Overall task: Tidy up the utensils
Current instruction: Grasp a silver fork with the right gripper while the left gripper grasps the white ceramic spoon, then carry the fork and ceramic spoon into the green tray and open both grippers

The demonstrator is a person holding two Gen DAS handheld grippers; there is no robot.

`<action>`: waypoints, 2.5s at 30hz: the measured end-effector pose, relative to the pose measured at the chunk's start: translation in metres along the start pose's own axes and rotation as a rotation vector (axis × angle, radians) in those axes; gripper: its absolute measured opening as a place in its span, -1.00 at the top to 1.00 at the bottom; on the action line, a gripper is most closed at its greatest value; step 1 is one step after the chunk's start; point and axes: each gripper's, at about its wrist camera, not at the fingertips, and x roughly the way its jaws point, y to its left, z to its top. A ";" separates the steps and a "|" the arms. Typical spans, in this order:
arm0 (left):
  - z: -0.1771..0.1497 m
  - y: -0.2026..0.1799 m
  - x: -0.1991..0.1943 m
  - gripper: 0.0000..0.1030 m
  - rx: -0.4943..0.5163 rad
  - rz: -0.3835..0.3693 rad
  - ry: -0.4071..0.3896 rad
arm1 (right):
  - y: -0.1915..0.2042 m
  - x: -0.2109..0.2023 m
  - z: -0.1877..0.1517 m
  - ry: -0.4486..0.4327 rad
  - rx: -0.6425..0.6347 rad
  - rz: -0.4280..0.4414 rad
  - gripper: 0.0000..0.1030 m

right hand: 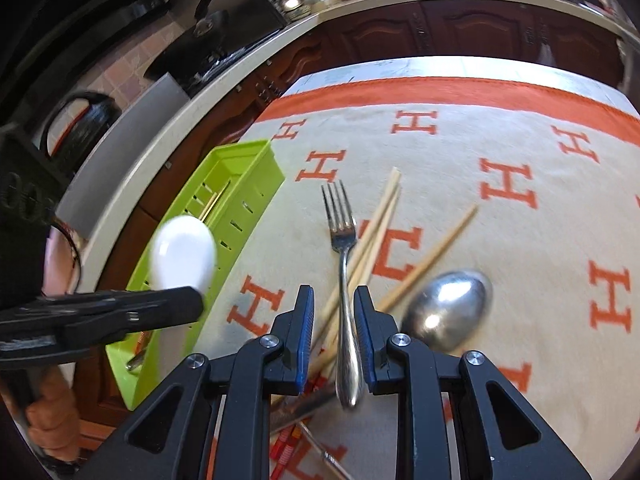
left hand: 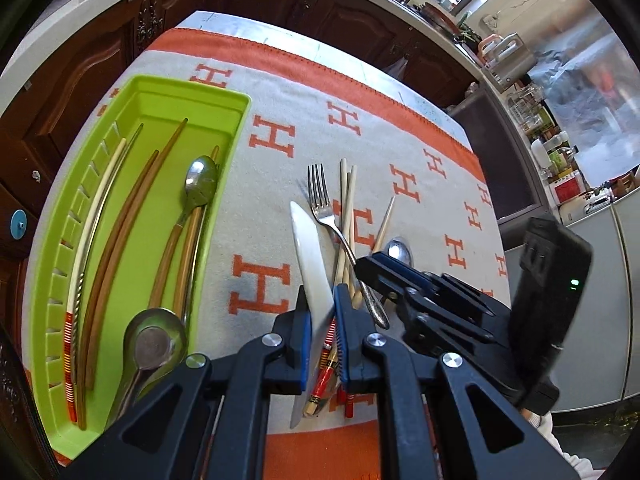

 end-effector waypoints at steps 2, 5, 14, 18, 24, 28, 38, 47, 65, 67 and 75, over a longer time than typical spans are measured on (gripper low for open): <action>0.001 0.003 -0.005 0.85 -0.005 -0.012 -0.006 | 0.004 0.009 0.002 0.023 -0.028 -0.012 0.63; 0.001 0.007 -0.008 0.85 -0.015 -0.034 -0.011 | 0.010 0.018 0.004 0.040 -0.069 -0.037 0.69; -0.003 0.020 -0.012 0.85 -0.045 -0.070 -0.008 | 0.014 0.031 0.008 0.093 -0.142 -0.089 0.78; -0.004 0.024 -0.010 0.85 -0.054 -0.074 -0.007 | 0.023 0.032 0.007 0.090 -0.204 -0.138 0.80; -0.005 0.027 -0.010 0.85 -0.059 -0.075 -0.009 | 0.034 0.030 0.004 0.066 -0.240 -0.202 0.88; -0.005 0.031 -0.014 0.85 -0.062 -0.071 -0.022 | 0.032 0.013 0.000 0.008 -0.184 -0.184 0.89; -0.006 0.038 -0.032 0.85 -0.073 -0.064 -0.060 | 0.045 -0.035 -0.004 -0.089 -0.133 -0.135 0.89; 0.003 0.066 -0.069 0.85 -0.015 0.129 -0.123 | 0.107 -0.071 0.007 -0.145 -0.105 -0.007 0.89; -0.028 0.101 -0.060 0.08 0.067 0.177 -0.075 | 0.172 -0.015 0.024 -0.076 0.051 -0.030 0.88; -0.028 0.101 -0.064 0.01 0.056 0.169 -0.090 | 0.169 -0.009 0.023 -0.071 0.071 -0.035 0.88; -0.039 0.103 -0.091 -0.02 0.009 0.215 -0.158 | 0.171 0.022 0.019 -0.031 0.128 -0.058 0.88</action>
